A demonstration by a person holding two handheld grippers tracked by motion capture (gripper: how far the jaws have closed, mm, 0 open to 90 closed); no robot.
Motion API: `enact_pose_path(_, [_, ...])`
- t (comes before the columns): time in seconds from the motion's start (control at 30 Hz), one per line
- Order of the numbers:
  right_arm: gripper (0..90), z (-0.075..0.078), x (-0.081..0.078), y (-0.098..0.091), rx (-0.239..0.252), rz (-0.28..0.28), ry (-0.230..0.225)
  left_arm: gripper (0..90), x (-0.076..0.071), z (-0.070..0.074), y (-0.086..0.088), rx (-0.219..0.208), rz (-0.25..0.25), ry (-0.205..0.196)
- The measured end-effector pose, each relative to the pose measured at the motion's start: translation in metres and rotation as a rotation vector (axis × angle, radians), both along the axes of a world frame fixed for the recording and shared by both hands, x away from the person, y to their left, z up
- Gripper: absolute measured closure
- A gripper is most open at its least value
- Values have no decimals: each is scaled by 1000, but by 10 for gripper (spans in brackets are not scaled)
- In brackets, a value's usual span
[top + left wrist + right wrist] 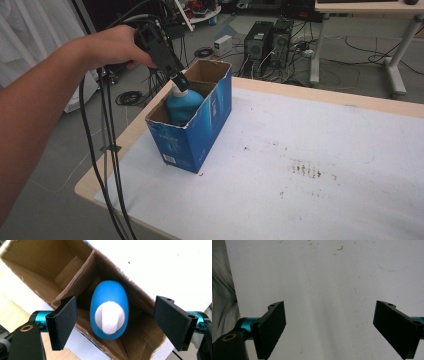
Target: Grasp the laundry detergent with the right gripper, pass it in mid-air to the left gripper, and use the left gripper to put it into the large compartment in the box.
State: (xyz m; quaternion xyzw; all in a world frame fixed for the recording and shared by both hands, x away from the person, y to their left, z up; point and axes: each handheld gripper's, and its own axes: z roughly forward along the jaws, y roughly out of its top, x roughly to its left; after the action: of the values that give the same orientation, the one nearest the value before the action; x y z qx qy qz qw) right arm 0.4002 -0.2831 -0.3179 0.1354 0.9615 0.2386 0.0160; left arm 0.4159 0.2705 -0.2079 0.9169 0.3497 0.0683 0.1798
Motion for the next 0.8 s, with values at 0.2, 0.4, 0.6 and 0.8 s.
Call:
enact_pose_path(0.2, [107,-1,1,0,-3,2,0,198,2,6,-11,31,-10,-8])
enact_pose_path(0.4, [106,0,1,0,1,-10,-7,198,5,13,-15,-17,-22,-18])
enact_pose_path(0.6, [107,0,2,0,3,-11,-17,198,6,11,-29,-65,-74,9])
enact_pose_path(0.8, [107,-1,3,0,8,-12,-22,119,6,5,-42,-42,-149,31])
